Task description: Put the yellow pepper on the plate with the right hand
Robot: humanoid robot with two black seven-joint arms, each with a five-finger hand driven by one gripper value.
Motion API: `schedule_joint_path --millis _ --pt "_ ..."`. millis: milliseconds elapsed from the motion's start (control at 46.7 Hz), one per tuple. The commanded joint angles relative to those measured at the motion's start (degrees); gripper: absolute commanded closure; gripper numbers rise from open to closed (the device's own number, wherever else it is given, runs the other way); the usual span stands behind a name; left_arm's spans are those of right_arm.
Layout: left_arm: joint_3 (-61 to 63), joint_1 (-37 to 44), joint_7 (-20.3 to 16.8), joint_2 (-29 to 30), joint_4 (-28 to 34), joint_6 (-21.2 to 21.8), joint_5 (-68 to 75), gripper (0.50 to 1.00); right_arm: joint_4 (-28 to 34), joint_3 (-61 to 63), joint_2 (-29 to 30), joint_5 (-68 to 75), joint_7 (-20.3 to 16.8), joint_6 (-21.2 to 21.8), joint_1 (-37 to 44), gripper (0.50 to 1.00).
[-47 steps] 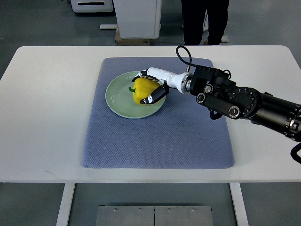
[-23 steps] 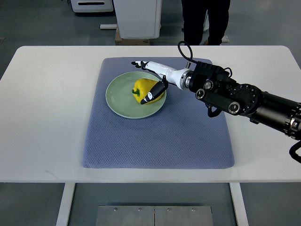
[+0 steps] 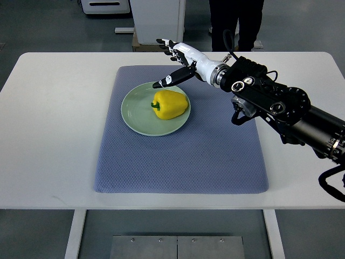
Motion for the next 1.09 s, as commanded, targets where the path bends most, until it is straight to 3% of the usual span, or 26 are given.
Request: schedule_joint_path --millis 0,557,1071 --pt "0.0 -0.09 0.0 0.0 0.0 0.0 0.0 0.5 -1.25 4.97 -0.77 0.0 0.07 0.0 -1.81 0.502" --pt "0.0 0.0 0.0 0.0 0.0 0.0 0.0 0.5 -2.66 35.3 -3.58 0.0 0.07 0.0 -14.29 0.5" --pt "0.0 0.0 0.0 0.0 -0.08 0.0 0.0 0.5 -2.66 45.94 -3.67 0.08 0.51 -1.84 -18.69 0.5"
